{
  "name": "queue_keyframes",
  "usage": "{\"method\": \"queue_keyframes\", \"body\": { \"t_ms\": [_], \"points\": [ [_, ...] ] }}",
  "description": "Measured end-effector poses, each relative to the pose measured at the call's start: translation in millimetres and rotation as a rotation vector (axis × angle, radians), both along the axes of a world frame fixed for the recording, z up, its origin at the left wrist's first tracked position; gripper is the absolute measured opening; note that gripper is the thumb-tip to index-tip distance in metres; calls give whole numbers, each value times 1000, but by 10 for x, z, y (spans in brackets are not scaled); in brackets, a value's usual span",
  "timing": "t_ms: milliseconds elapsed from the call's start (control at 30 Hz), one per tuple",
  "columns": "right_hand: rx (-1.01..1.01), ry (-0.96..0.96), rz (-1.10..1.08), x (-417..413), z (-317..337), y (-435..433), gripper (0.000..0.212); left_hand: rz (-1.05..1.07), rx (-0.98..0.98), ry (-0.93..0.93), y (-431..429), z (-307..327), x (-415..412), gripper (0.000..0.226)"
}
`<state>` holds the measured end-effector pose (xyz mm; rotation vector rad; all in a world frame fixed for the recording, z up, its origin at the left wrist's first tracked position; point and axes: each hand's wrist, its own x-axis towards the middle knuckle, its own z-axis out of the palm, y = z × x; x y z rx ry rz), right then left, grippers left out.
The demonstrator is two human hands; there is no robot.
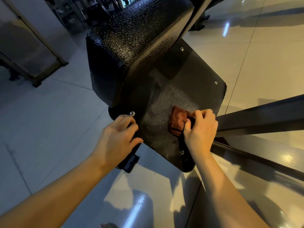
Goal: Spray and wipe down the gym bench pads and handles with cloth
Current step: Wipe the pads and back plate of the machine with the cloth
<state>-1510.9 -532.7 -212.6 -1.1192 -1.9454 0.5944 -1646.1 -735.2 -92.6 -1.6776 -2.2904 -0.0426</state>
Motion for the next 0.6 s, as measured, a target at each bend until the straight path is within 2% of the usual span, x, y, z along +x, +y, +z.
{"method": "queue_keyframes", "body": {
  "t_ms": [67, 133, 233, 333, 400, 533, 600],
  "points": [
    [-118, 70, 59, -7, -17, -16, 11, -5, 1, 1, 5, 2, -2, 30],
    [-225, 107, 74, -25, -5, -89, 24, -7, 8, -3, 6, -2, 0, 30],
    [-208, 40, 30, -101, 36, -229, 50, -3, 6, -7, 11, -7, 2, 29],
    [-235, 26, 22, -172, 134, -349, 46, 0, 1, -1, 3, -12, -5, 29],
    [-176, 24, 89, -171, 190, -531, 40, -7, -10, 14, 9, 3, -2, 30],
    [70, 53, 348, -26, 49, -833, 39, -30, -18, 66, 29, 42, 7, 33],
    [115, 29, 341, 93, -167, -643, 35, -37, 4, 64, 37, 39, 7, 33]
  ]
}}
